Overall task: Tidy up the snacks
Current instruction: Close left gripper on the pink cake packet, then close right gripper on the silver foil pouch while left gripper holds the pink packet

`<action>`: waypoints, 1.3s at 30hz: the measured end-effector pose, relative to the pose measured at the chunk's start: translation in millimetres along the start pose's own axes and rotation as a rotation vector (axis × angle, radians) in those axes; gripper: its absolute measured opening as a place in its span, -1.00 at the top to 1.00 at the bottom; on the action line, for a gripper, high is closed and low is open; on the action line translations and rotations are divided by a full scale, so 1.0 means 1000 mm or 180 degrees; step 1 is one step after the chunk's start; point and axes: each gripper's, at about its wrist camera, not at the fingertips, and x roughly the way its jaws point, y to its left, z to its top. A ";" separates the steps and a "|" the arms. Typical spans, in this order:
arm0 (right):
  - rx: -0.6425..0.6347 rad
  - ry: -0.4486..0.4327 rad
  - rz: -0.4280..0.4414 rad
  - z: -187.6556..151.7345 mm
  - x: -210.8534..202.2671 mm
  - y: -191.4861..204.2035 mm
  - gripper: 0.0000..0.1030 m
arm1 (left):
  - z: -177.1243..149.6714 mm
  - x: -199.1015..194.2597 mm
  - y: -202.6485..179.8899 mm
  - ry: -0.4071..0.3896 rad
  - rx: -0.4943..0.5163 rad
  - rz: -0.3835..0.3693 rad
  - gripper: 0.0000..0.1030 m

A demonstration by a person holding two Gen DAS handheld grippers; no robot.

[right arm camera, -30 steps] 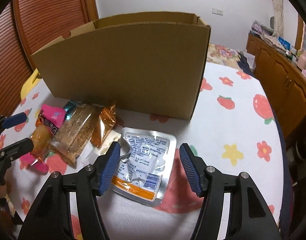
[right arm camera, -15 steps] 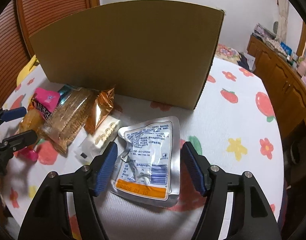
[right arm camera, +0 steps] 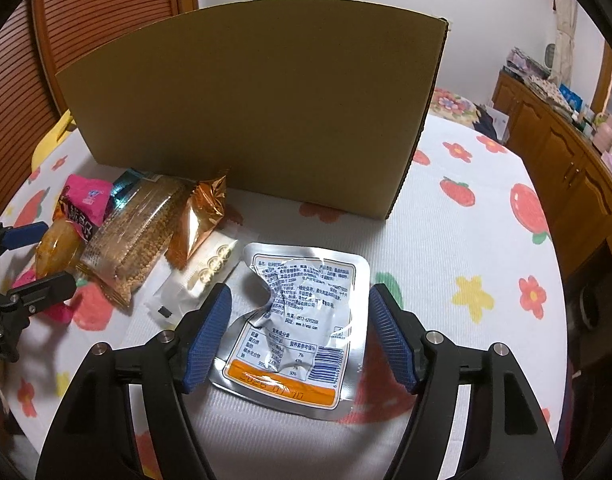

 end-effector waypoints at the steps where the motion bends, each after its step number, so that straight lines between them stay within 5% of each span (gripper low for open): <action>1: -0.0001 0.0000 0.0000 0.000 0.000 0.000 -0.41 | 0.000 0.000 0.000 0.0000 0.0004 0.0008 -1.00; 13: 0.0001 0.0000 0.0000 -0.001 0.000 0.001 -0.42 | 0.000 -0.004 0.004 0.0119 0.0105 -0.0124 -0.95; 19: 0.0001 0.0000 0.0000 -0.001 0.000 0.001 -0.43 | 0.008 -0.006 0.013 0.0139 -0.0012 -0.0331 -0.57; 24: 0.0001 0.0000 0.0000 -0.001 0.000 0.001 -0.43 | 0.011 -0.006 0.009 0.0138 0.0061 -0.0298 0.04; 39: 0.0000 0.0000 -0.0008 0.000 0.000 0.000 -0.43 | -0.018 -0.034 0.015 -0.0182 0.0130 -0.0215 0.09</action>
